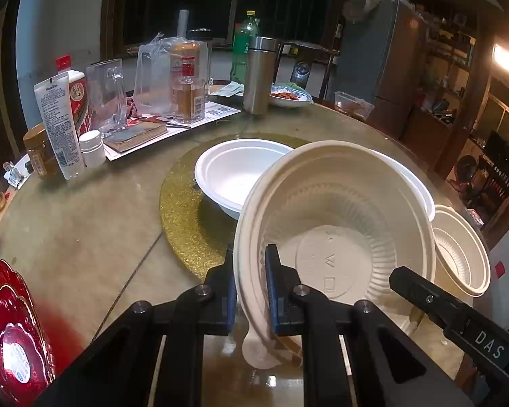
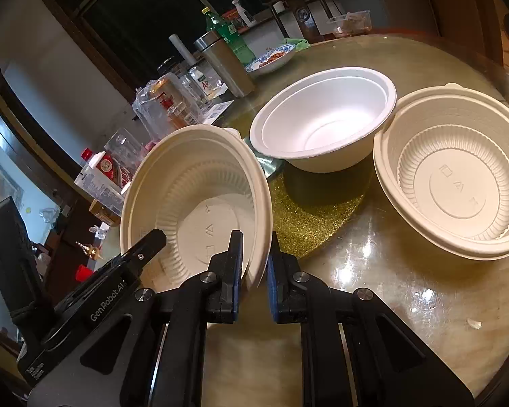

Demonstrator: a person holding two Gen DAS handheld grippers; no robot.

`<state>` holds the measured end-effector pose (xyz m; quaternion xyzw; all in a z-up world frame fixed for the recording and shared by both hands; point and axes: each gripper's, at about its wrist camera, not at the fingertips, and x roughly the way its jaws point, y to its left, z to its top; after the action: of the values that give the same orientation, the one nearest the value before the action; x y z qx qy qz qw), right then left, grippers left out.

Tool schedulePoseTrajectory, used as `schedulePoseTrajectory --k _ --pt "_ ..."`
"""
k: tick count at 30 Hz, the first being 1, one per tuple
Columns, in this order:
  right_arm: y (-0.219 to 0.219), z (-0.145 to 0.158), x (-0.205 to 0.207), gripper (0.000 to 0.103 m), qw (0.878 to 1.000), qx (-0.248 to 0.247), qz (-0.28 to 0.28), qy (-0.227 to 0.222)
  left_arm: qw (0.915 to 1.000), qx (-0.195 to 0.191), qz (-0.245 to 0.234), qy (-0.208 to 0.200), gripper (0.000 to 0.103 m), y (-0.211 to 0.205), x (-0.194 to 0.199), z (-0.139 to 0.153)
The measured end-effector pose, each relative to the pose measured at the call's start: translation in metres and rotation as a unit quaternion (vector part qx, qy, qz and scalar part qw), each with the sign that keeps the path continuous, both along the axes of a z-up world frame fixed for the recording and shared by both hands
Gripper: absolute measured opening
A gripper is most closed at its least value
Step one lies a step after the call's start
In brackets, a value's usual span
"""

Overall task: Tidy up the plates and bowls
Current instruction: 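Lift the beige bowl with the right tool and carry it over the red plates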

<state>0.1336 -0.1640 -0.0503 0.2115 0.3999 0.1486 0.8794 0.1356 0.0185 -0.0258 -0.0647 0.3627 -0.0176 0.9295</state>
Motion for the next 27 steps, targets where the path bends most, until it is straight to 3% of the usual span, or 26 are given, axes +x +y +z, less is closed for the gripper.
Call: schedulePoseTrajectory --k 15,27 --pt "0.003 -0.001 -0.002 0.013 1.000 -0.004 -0.001 -0.007 0.9999 0.012 0.001 -0.011 0.013 -0.002 -0.005 0.004" --pt "0.004 0.009 -0.009 0.013 0.999 -0.013 0.000 -0.038 0.9991 0.024 0.008 -0.034 0.014 -0.005 -0.013 0.010"
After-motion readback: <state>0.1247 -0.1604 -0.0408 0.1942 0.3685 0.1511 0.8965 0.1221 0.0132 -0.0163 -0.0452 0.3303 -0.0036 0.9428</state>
